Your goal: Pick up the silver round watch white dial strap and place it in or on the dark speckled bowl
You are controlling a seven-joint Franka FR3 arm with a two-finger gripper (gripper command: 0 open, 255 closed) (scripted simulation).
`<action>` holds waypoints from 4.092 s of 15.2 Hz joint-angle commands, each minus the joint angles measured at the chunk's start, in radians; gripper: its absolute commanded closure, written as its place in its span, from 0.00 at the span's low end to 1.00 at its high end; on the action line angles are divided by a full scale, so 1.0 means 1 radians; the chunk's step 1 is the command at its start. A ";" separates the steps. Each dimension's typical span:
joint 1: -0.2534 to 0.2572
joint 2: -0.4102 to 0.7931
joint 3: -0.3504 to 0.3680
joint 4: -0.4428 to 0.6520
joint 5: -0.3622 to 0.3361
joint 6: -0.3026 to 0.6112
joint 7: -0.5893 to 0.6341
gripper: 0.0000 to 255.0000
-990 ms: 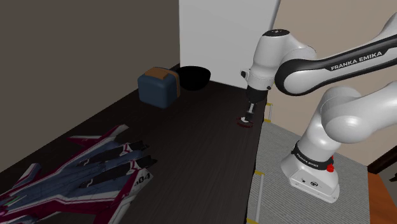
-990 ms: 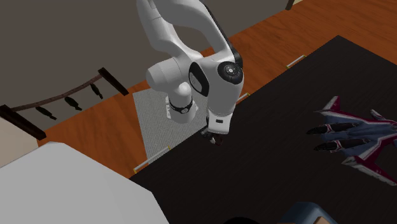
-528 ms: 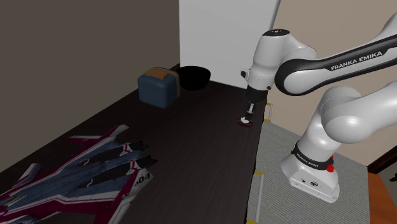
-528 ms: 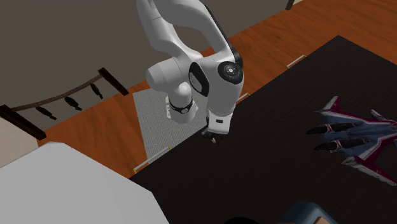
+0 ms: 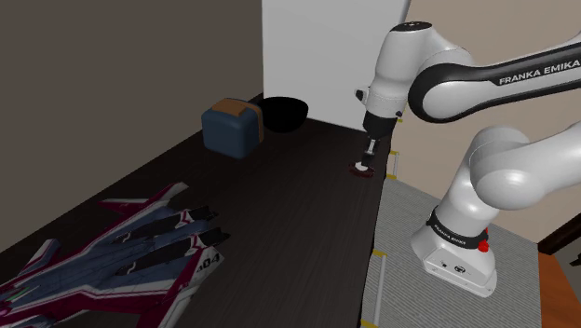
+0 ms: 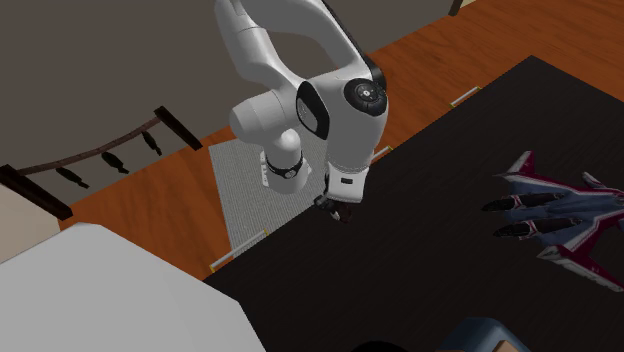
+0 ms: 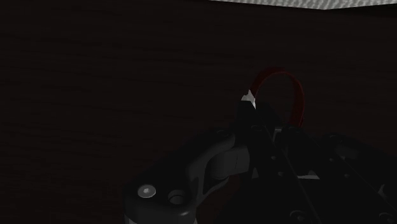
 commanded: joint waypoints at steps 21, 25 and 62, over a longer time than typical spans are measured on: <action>-0.013 -0.043 -0.027 0.278 -0.020 -0.320 -0.026 1.00; -0.016 -0.036 -0.031 0.333 -0.023 -0.367 -0.030 1.00; -0.148 1.182 -0.164 1.418 -0.114 -0.217 -0.222 1.00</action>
